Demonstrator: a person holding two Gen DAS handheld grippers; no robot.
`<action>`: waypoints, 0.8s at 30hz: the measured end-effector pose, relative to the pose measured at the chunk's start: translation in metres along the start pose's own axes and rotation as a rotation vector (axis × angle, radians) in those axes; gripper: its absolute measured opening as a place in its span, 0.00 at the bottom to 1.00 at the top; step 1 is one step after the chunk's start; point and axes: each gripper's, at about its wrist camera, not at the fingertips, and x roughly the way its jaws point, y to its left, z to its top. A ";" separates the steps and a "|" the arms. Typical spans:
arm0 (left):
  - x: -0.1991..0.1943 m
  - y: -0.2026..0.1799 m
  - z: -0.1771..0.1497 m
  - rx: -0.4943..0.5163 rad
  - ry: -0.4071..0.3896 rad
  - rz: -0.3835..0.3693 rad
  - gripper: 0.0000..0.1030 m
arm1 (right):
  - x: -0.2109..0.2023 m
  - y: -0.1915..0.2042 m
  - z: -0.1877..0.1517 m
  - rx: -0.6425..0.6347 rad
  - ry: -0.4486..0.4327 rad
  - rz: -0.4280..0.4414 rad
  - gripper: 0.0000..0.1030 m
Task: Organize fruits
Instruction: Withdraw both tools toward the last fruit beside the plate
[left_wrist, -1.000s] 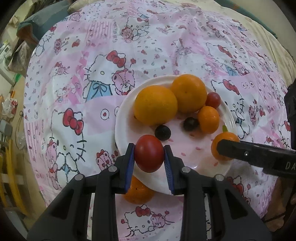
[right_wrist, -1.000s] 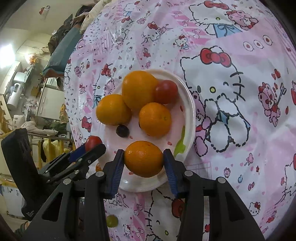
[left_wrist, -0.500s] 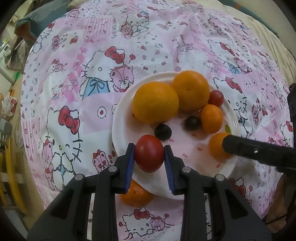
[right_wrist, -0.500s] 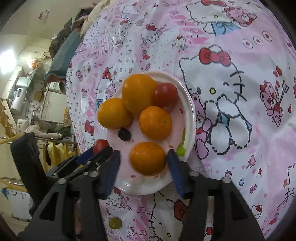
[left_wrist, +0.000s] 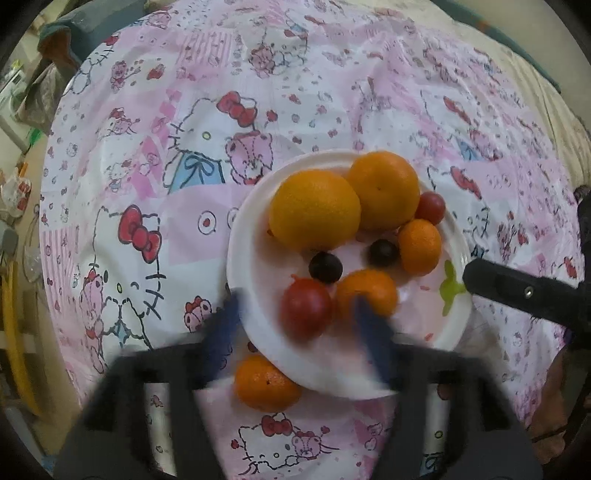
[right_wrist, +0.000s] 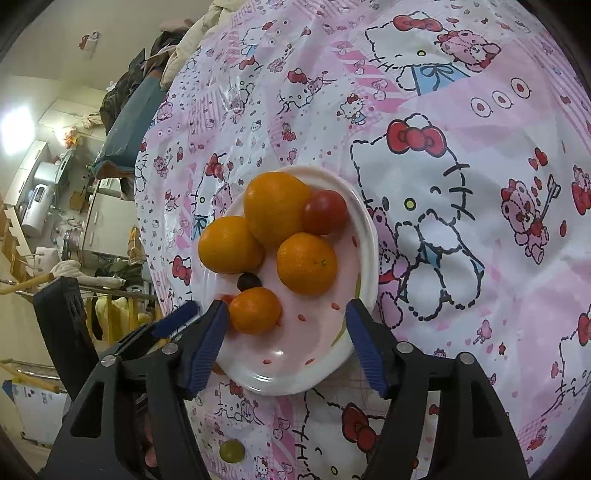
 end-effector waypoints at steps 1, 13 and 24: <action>-0.003 0.001 0.000 -0.007 -0.015 0.001 0.88 | 0.000 0.001 0.000 -0.003 -0.001 -0.003 0.68; -0.018 0.003 0.001 -0.013 -0.073 0.010 0.88 | -0.003 0.004 0.001 -0.015 -0.008 -0.010 0.68; -0.031 0.014 -0.005 -0.058 -0.095 -0.003 0.88 | -0.017 0.012 -0.006 -0.043 -0.016 -0.028 0.70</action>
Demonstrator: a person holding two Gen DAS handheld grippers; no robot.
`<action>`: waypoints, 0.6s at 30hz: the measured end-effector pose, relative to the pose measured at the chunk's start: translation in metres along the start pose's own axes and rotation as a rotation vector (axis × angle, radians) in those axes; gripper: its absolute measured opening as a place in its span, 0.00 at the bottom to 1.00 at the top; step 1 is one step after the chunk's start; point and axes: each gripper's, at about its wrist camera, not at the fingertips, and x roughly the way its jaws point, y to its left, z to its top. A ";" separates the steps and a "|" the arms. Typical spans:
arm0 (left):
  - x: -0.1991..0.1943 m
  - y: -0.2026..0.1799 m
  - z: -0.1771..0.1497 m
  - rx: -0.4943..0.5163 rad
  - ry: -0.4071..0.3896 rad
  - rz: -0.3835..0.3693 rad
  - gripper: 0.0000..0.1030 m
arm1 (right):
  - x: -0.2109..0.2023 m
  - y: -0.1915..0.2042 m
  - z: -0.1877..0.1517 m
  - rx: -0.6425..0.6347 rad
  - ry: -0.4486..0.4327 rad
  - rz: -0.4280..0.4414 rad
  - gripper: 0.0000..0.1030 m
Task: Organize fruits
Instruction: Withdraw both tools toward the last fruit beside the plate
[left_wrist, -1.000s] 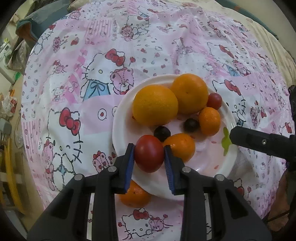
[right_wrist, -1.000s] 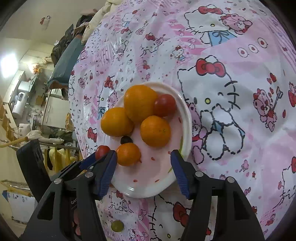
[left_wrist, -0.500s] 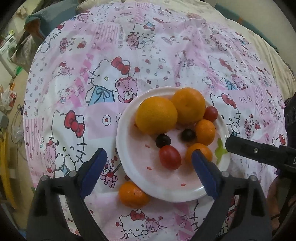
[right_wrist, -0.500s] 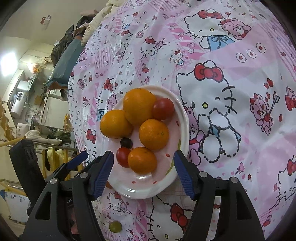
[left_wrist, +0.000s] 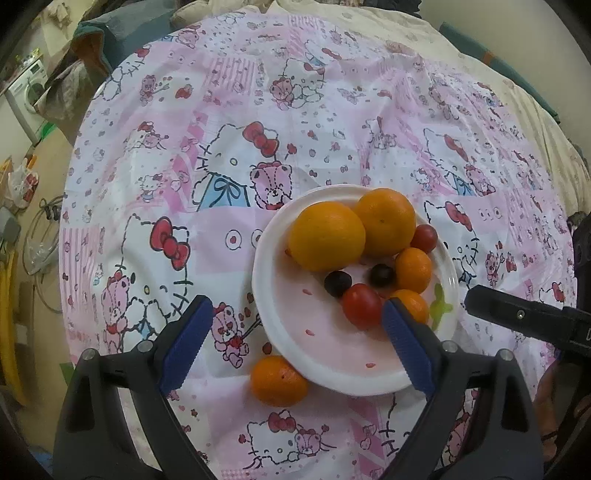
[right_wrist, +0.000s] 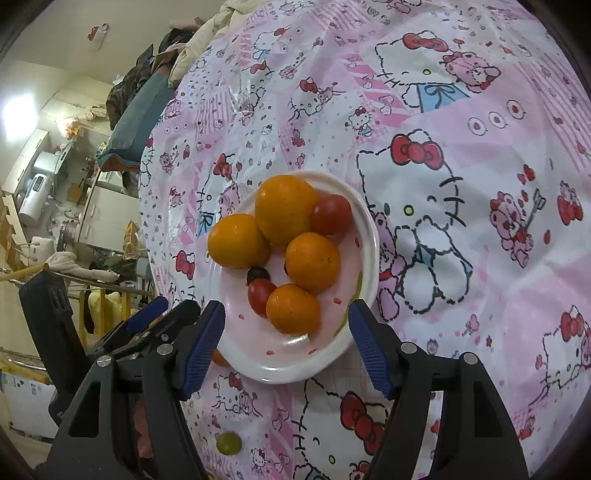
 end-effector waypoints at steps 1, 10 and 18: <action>-0.002 0.001 -0.001 -0.001 -0.004 -0.003 0.88 | -0.001 0.000 -0.001 0.000 -0.002 -0.001 0.70; -0.019 0.018 -0.016 0.015 0.009 -0.019 0.88 | -0.018 0.006 -0.014 -0.003 -0.007 -0.002 0.70; -0.025 0.049 -0.038 -0.017 0.073 -0.034 0.88 | -0.034 0.003 -0.032 0.027 0.009 0.025 0.70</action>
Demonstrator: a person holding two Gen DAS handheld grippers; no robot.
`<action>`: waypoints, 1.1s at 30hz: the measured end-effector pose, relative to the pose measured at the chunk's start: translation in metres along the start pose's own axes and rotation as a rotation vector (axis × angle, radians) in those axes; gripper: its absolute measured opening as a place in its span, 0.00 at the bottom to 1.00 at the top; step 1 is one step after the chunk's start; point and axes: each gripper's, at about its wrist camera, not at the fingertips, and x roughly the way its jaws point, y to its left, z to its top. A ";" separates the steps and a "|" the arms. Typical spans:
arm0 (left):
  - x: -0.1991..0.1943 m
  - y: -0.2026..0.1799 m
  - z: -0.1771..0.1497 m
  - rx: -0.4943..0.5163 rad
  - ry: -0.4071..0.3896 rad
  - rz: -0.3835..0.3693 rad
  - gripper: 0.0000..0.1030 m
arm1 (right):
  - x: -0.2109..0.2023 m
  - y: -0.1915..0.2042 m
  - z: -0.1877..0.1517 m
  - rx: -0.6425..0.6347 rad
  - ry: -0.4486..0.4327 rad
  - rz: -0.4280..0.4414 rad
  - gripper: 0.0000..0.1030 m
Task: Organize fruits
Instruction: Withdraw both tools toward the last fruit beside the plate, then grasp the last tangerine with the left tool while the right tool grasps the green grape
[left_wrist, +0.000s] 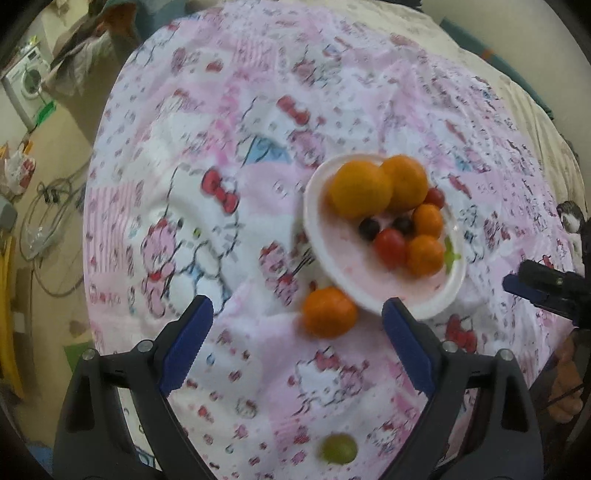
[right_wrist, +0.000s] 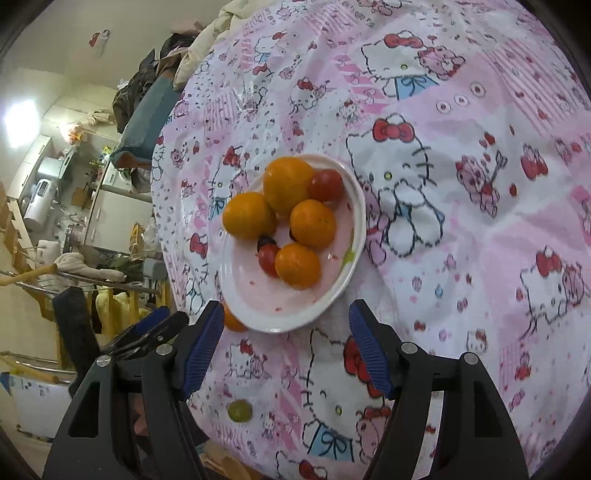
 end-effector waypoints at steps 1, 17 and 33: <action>0.001 0.003 -0.002 -0.007 0.006 0.009 0.88 | -0.001 0.001 -0.003 -0.008 0.002 -0.009 0.70; 0.038 -0.032 -0.030 0.215 0.140 0.077 0.80 | -0.008 -0.001 -0.010 -0.005 0.001 0.006 0.70; 0.068 -0.066 -0.004 0.293 0.108 0.121 0.47 | 0.001 0.000 -0.006 -0.020 0.016 0.015 0.71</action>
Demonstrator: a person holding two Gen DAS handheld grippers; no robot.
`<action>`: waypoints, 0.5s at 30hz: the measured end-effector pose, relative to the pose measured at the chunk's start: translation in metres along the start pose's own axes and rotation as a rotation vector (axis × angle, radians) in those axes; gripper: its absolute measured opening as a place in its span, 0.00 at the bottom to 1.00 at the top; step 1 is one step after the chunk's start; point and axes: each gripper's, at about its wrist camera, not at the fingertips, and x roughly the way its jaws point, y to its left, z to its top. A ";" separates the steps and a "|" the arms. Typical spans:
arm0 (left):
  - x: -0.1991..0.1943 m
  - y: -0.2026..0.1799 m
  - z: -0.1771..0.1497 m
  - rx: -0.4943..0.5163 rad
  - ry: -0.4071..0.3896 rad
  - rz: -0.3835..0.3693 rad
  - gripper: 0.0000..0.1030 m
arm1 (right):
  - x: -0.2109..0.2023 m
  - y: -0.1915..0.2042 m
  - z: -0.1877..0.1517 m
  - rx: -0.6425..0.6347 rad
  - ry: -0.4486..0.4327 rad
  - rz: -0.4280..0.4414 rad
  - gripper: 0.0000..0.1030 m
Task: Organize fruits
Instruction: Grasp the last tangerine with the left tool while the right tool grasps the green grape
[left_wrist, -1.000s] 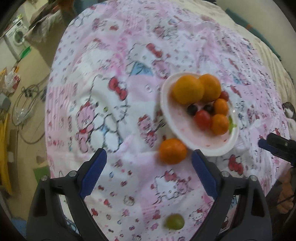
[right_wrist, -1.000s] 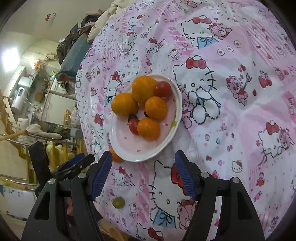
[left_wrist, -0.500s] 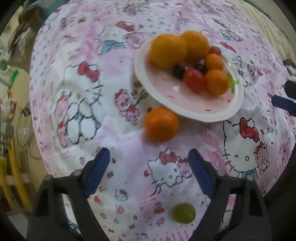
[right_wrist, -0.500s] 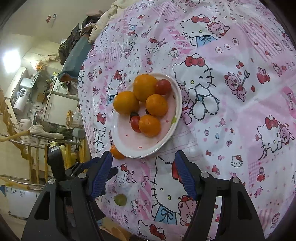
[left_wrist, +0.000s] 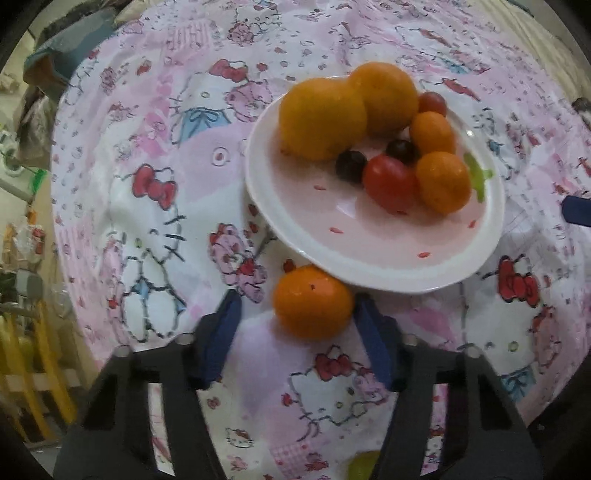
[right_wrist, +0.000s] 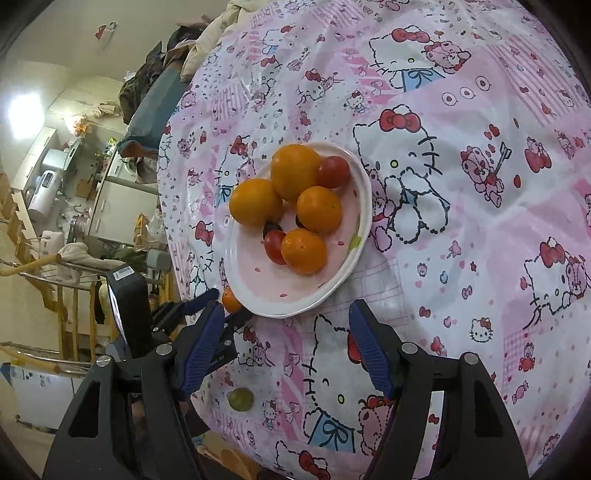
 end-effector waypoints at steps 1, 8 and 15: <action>-0.001 0.003 -0.002 -0.002 0.001 -0.022 0.38 | 0.000 0.000 0.000 0.001 0.000 -0.001 0.70; -0.010 0.011 -0.007 -0.028 -0.010 -0.048 0.37 | 0.007 0.006 -0.003 -0.015 0.017 0.000 0.71; -0.045 0.045 -0.026 -0.188 -0.040 -0.069 0.37 | 0.021 0.026 -0.017 -0.110 0.066 -0.027 0.70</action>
